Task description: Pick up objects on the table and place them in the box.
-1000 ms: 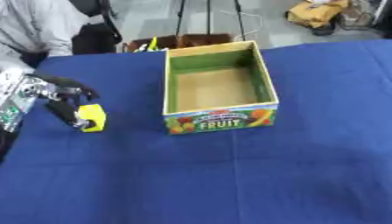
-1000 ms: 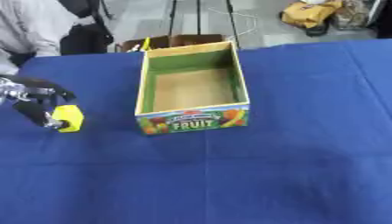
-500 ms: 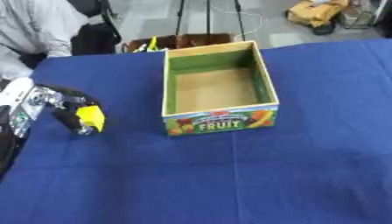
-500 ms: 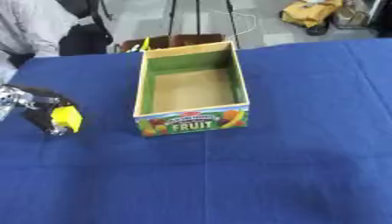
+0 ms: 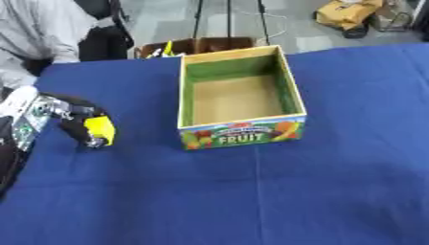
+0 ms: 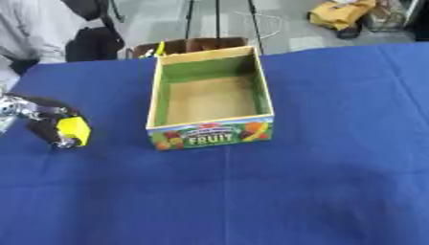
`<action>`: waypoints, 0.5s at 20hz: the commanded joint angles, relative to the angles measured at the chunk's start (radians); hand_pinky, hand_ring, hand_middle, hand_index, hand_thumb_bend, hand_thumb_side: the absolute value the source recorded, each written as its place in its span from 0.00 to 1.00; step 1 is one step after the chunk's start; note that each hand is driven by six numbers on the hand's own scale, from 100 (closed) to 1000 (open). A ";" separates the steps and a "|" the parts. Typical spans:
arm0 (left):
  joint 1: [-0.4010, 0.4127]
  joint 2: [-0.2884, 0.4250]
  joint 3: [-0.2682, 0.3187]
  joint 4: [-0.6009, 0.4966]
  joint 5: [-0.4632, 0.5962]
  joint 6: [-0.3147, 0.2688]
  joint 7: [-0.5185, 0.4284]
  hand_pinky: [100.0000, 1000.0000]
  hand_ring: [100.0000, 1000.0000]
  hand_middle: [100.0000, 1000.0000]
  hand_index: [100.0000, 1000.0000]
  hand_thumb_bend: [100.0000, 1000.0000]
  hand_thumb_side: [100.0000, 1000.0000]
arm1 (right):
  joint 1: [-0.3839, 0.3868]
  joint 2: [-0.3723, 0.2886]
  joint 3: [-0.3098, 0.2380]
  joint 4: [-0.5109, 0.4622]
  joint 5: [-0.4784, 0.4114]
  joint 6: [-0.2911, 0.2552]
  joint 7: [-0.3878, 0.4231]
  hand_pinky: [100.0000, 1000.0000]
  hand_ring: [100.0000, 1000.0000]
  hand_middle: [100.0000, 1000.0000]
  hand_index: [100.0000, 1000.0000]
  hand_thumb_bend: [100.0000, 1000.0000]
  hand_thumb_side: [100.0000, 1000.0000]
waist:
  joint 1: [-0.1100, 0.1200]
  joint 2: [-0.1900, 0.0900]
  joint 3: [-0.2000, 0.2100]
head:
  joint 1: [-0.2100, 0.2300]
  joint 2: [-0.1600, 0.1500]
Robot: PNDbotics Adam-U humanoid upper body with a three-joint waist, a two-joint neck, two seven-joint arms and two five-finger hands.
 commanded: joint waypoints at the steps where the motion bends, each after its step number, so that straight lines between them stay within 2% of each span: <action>1: -0.014 0.024 0.013 -0.012 0.001 -0.015 -0.026 0.44 0.55 0.72 0.93 0.16 0.45 | -0.006 -0.018 -0.002 -0.015 0.012 -0.004 0.001 0.71 0.87 0.56 0.71 0.00 0.81 | -0.003 -0.014 0.000 | 0.003 -0.009; 5: -0.012 0.025 0.015 -0.006 0.017 -0.008 -0.026 0.43 0.53 0.73 0.92 0.07 0.43 | -0.006 -0.017 -0.002 -0.015 0.013 -0.004 0.001 0.71 0.88 0.56 0.71 0.00 0.81 | -0.003 -0.013 0.000 | 0.003 -0.011; 8: -0.009 0.027 0.015 -0.001 0.029 -0.005 -0.026 0.44 0.55 0.74 0.92 0.00 0.42 | -0.006 -0.017 -0.002 -0.015 0.013 -0.004 0.001 0.71 0.88 0.56 0.71 0.00 0.81 | -0.004 -0.012 0.000 | 0.004 -0.010; 10: -0.009 0.029 0.018 -0.002 0.032 -0.001 -0.025 0.43 0.55 0.72 0.90 0.00 0.43 | -0.006 -0.016 -0.003 -0.015 0.014 -0.004 0.001 0.71 0.88 0.56 0.71 0.00 0.81 | -0.004 -0.011 0.001 | 0.003 -0.011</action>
